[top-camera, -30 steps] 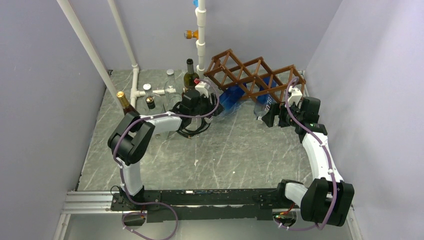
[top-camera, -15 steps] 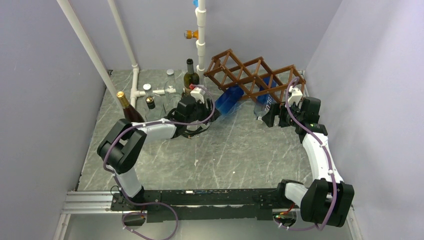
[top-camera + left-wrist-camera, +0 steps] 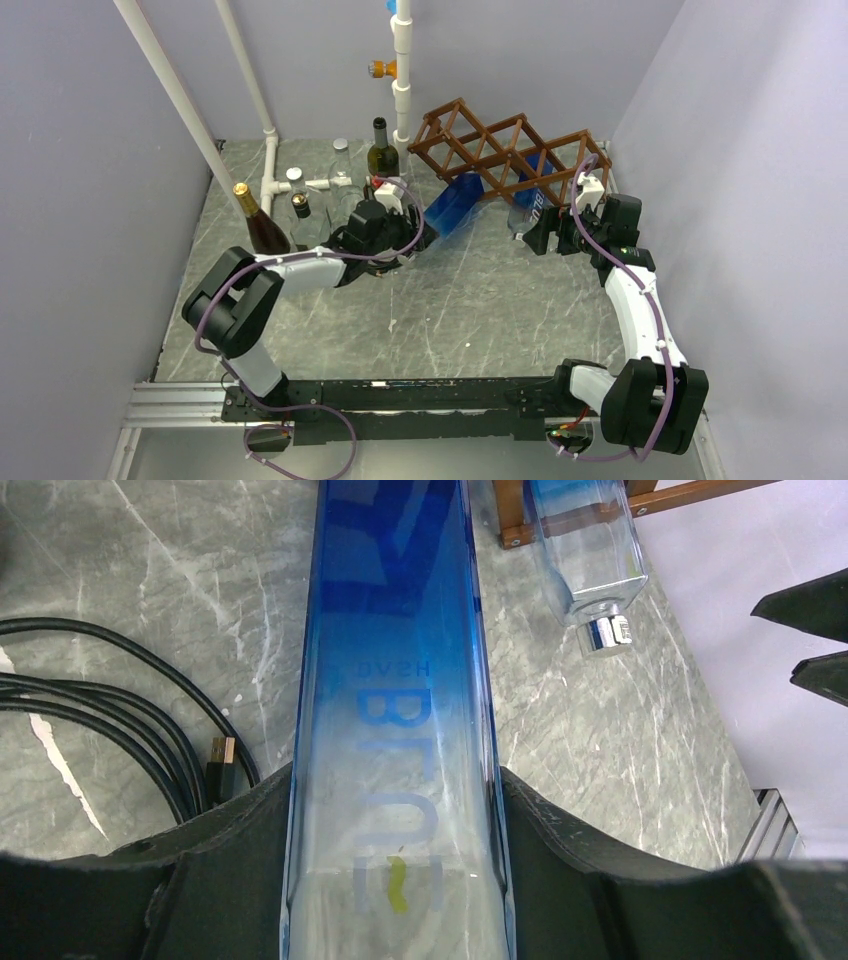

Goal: Take the wine bottle off the wine rack
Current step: Pick up the wine bottle from the wine rack.

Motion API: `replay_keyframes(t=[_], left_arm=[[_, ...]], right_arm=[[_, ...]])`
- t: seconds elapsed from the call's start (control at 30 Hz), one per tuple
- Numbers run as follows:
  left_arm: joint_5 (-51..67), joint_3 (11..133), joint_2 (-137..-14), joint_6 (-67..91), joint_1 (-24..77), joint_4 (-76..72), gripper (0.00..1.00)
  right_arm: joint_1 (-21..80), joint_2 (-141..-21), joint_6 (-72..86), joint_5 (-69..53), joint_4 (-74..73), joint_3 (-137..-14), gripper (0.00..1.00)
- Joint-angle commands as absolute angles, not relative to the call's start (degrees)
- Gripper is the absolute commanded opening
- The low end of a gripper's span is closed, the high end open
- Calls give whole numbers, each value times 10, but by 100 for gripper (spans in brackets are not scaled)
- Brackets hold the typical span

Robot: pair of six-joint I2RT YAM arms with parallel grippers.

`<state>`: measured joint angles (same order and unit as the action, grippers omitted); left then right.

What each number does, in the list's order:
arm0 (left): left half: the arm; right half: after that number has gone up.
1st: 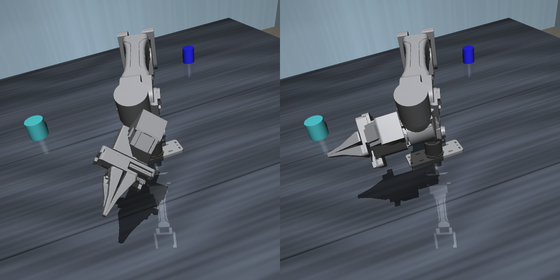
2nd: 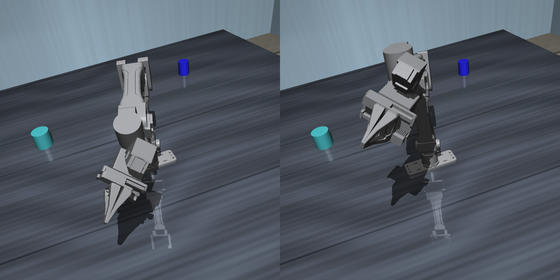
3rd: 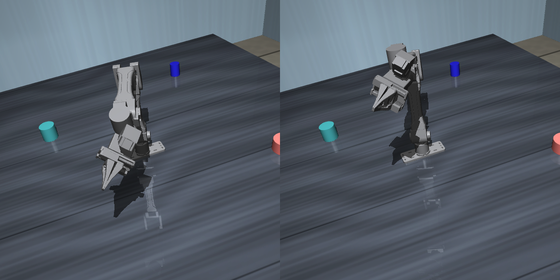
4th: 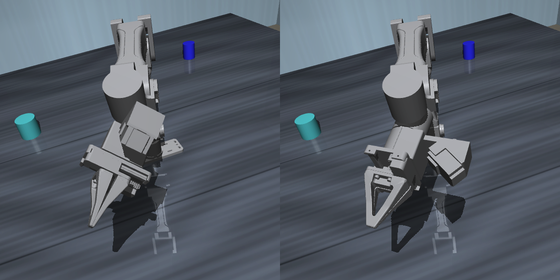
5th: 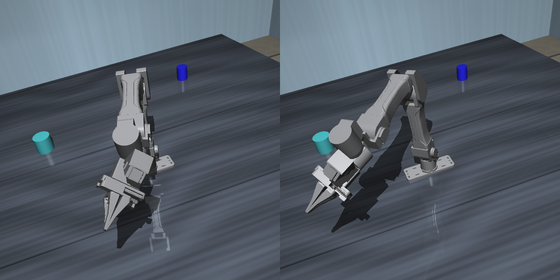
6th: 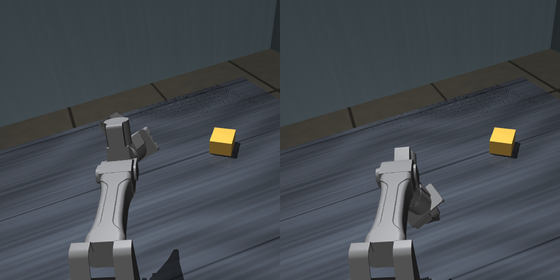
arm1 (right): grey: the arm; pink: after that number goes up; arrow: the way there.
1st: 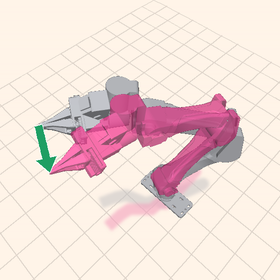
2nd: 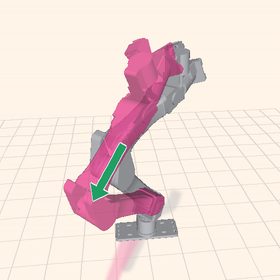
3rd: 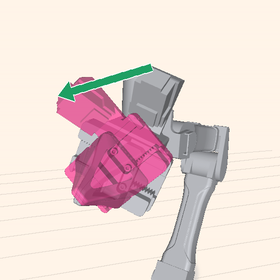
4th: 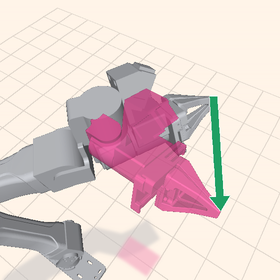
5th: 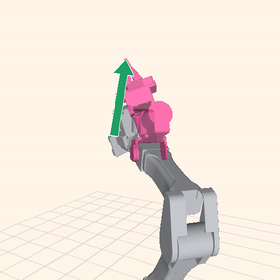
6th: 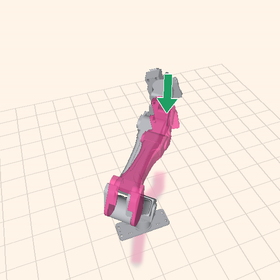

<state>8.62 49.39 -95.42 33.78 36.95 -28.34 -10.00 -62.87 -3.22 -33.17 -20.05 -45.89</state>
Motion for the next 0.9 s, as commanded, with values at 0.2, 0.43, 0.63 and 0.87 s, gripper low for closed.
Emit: replay_keyframes(t=[0.2, 0.43, 0.63, 0.87], left_arm=[[108, 489, -881, 359, 381, -427, 0], [110, 476, -868, 373, 382, -432, 0], [106, 466, -853, 379, 383, -431, 0], [107, 458, -836, 387, 384, -420, 0]], right_arm=[[-103, -616, -45, -349, -193, -464, 100], [-103, -615, -58, -365, -200, -466, 100], [-103, -615, -59, -371, -202, -466, 100], [-103, -616, -80, -397, -213, -467, 100]])
